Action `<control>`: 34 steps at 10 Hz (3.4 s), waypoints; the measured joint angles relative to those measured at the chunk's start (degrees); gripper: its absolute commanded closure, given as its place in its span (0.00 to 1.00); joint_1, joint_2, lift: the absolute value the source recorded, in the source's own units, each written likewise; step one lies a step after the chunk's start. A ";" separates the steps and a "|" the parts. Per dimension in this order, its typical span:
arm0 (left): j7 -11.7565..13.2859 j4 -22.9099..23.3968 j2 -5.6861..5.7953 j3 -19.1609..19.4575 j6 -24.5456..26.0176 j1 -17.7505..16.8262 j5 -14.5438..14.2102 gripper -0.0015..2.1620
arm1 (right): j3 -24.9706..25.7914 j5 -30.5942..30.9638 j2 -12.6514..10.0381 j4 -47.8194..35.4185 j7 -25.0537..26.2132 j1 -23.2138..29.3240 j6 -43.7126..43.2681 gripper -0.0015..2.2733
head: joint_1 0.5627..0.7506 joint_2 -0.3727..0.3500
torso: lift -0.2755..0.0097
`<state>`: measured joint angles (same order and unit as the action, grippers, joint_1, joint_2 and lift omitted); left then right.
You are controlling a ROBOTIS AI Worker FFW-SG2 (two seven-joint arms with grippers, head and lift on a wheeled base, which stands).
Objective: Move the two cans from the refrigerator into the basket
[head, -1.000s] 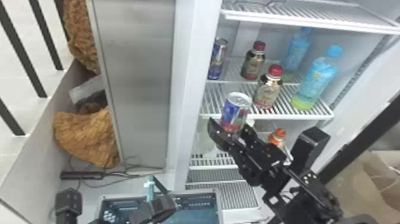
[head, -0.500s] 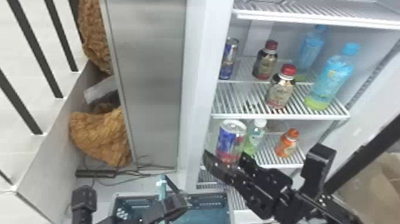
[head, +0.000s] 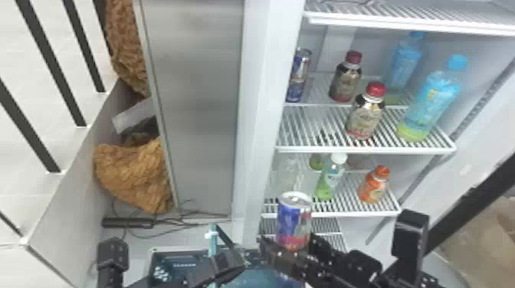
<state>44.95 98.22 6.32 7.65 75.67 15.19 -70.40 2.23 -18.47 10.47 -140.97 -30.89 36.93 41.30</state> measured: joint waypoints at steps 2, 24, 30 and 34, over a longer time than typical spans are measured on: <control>-0.05 0.00 0.02 -0.10 0.02 -0.10 0.01 0.55 | 0.04 -0.37 0.35 -0.68 -2.33 0.68 3.02 0.53 | 0.70 0.36 | 0.86; -0.13 0.00 -0.08 -0.40 0.13 0.27 -0.32 0.55 | 3.44 2.99 -5.24 10.37 14.47 -10.87 -22.75 0.06 | 0.70 0.16 | 0.86; -0.13 0.00 0.05 -0.56 0.13 0.27 -0.39 0.55 | -1.04 3.59 -5.56 20.84 22.18 -21.06 -26.93 0.06 | 0.70 0.19 | 0.86; -0.13 0.00 0.13 -0.51 0.13 0.27 -0.44 0.55 | -3.02 4.31 -5.79 29.38 24.16 -29.49 -29.05 0.06 | 0.70 0.21 | 0.86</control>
<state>44.82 98.22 6.45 7.14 75.79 15.46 -70.84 -0.78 -14.16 4.68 -111.58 -6.73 7.45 12.24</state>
